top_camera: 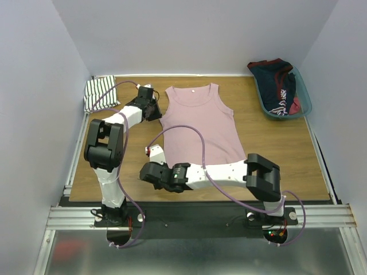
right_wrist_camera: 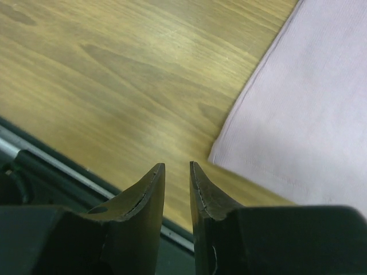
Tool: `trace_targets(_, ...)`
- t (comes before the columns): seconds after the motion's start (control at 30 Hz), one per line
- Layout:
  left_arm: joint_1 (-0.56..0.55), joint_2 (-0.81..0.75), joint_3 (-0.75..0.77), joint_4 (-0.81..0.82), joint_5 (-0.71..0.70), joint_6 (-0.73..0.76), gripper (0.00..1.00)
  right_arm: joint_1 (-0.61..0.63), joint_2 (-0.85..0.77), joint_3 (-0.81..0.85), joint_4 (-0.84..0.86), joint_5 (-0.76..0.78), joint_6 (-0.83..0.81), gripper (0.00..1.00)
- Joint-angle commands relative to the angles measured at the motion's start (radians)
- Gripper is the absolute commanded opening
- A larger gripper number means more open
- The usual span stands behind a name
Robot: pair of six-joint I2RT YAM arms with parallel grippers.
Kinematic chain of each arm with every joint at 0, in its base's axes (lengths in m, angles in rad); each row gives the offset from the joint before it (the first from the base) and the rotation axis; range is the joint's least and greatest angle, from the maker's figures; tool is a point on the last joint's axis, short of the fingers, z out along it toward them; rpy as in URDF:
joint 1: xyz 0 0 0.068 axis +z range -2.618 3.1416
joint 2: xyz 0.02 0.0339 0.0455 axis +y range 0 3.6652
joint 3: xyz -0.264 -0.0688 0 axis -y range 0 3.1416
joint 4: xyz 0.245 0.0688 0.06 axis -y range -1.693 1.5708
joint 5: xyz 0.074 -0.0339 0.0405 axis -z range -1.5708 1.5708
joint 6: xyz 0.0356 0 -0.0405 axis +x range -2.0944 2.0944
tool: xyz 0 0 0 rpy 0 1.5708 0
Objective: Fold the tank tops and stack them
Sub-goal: Fold the tank top
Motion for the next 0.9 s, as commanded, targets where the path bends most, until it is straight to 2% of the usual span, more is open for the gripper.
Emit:
trace_targets(0.0,0.003,0.018,0.038,-0.020,0.022,0.043,0.34,-0.001,0.058,0.082,-0.038,0.079,-0.015,0.30)
trace_targets(0.37,0.001,0.024,0.037,-0.011,0.040,0.048,0.39,0.001,0.125,0.114,-0.104,0.138,0.002,0.30)
trace_targets(0.43,0.001,0.024,0.035,-0.006,0.042,0.048,0.40,0.002,0.125,0.113,-0.106,0.144,0.005,0.33)
trace_targets(0.87,0.001,0.034,0.032,0.000,0.037,0.043,0.41,0.001,0.210,0.141,-0.107,0.124,0.003,0.37)
